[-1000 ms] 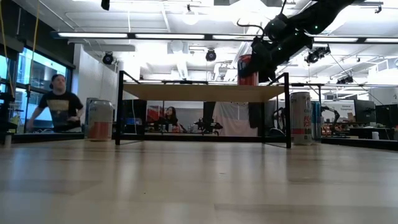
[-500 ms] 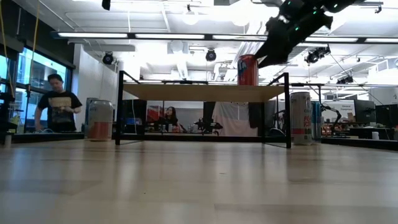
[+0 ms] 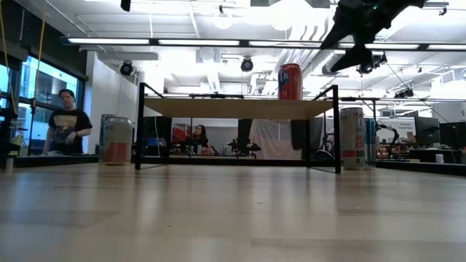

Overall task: Place canned beverage on shelf
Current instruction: Put the top red soda can on the shelf

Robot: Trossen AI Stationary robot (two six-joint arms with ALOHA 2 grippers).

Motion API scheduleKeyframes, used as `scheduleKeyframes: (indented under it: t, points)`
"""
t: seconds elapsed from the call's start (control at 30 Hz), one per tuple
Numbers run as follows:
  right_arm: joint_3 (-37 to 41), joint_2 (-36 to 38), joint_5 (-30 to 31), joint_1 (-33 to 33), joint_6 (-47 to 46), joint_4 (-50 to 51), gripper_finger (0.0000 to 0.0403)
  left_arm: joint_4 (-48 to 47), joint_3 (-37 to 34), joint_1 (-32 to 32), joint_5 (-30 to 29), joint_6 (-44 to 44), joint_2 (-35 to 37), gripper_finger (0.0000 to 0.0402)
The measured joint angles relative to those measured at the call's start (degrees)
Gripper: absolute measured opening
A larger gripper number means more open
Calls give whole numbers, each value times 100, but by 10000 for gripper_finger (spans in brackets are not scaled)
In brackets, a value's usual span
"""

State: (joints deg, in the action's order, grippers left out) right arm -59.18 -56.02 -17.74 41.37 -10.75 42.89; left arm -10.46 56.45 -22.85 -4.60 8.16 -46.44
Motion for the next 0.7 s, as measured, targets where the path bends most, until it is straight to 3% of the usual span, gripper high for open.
scheduleKeyframes:
  t: [0.13, 0.33, 0.43, 0.53, 0.7]
  points:
    - [0, 4, 1623, -1155, -539, -100, 388, 4, 0, 1, 0, -125, 0, 0]
    - [0, -450, 5362, -2970, -2024, -738, 388, -4, 0, 2, 0, -127, 13, 0]
    - [-2, -887, 6785, -3564, -2447, -995, 388, 9, 0, 0, 0, -130, 31, 0]
    - [-2, -1391, 7622, -3844, -3042, -1067, 388, 2, 0, 1, 0, -133, 37, 0]
    - [-2, -2161, 7967, -3829, -3937, -1369, 388, 2, 0, 0, -2, -133, 39, 0]
